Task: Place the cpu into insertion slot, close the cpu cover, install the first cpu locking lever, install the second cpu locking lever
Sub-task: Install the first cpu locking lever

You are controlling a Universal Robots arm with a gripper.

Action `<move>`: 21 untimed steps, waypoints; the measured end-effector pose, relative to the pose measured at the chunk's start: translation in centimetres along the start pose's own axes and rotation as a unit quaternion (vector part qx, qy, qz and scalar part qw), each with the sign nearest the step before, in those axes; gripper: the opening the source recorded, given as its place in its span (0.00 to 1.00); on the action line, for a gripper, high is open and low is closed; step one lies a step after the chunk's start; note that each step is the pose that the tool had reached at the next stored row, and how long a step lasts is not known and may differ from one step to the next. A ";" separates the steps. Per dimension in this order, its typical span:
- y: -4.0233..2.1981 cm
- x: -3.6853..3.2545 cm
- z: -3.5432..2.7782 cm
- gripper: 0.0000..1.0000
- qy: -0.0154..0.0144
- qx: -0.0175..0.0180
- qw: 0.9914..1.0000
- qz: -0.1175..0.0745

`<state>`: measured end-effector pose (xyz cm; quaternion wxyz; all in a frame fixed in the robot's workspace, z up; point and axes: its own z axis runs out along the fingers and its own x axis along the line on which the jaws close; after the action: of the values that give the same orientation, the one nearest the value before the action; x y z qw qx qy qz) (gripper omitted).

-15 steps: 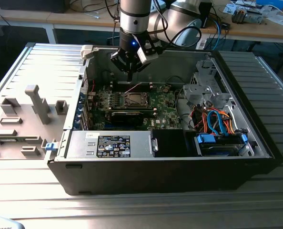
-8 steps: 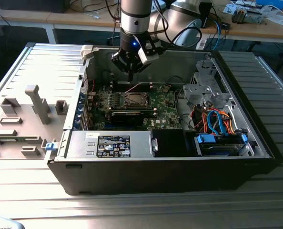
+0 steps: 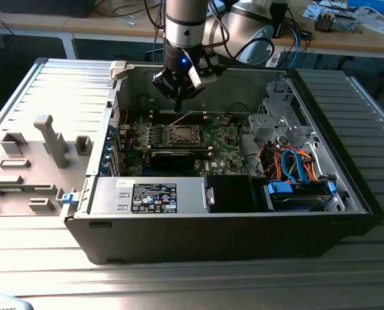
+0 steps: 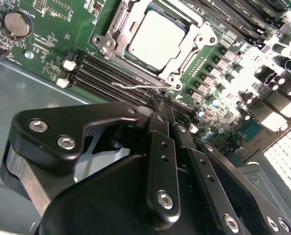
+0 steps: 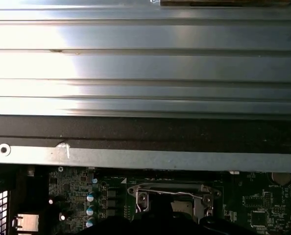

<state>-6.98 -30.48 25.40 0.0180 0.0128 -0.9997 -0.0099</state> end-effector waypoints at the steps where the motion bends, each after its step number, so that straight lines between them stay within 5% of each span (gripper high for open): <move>1: 0.01 -0.01 0.10 0.11 0.000 0.000 1.000 0.000; 5: 0.20 -0.05 0.83 0.11 0.000 0.000 1.000 -0.003; 9: 0.27 -0.06 1.31 0.11 0.001 0.000 1.000 -0.031; 21: 0.34 -0.16 2.75 0.11 0.001 0.000 1.000 -0.027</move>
<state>-6.93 -30.08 22.65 0.0184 0.0394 -0.9990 -0.0107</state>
